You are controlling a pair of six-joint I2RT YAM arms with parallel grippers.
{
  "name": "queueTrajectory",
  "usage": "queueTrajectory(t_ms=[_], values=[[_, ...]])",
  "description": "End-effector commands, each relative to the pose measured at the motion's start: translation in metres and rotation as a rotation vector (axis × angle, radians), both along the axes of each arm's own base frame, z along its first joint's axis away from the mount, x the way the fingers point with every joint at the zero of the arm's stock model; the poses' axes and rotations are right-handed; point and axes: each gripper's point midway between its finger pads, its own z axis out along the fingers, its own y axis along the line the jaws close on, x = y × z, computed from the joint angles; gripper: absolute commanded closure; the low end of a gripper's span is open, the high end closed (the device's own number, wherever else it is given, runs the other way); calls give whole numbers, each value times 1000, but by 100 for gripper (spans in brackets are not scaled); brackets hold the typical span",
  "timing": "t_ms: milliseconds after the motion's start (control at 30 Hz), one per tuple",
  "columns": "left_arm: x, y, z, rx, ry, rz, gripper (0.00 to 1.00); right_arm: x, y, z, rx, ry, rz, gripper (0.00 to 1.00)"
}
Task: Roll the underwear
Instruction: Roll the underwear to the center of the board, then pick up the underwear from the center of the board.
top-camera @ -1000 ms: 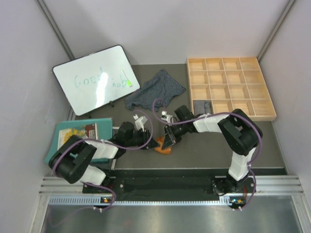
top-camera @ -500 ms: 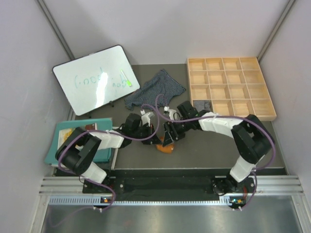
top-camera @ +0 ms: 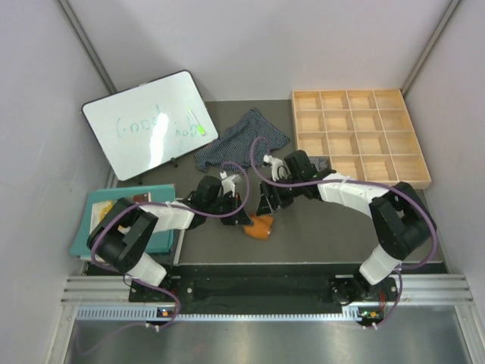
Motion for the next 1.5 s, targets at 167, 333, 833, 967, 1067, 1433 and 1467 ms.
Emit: queueTrajectory(t_ms=[167, 333, 833, 967, 1067, 1433, 1467], values=[[-14, 19, -35, 141, 88, 24, 100, 15, 0, -23, -2, -122, 32, 23], [-14, 19, -34, 147, 89, 30, 100, 1, 4, -29, 15, -78, 63, 23], [-12, 22, -37, 171, 105, 52, 100, -33, 26, -11, 30, -118, 143, 26], [-10, 23, -40, 185, 110, 63, 100, -42, 30, -15, 4, -115, 176, 29], [-10, 22, -41, 186, 124, 70, 100, -47, 30, -23, -31, -115, 204, 32], [-4, 16, -33, 153, 147, 103, 100, -58, 22, -41, -191, -171, 227, 96], [-1, 15, -28, 148, 138, 110, 96, -53, 20, -41, -211, -181, 206, 100]])
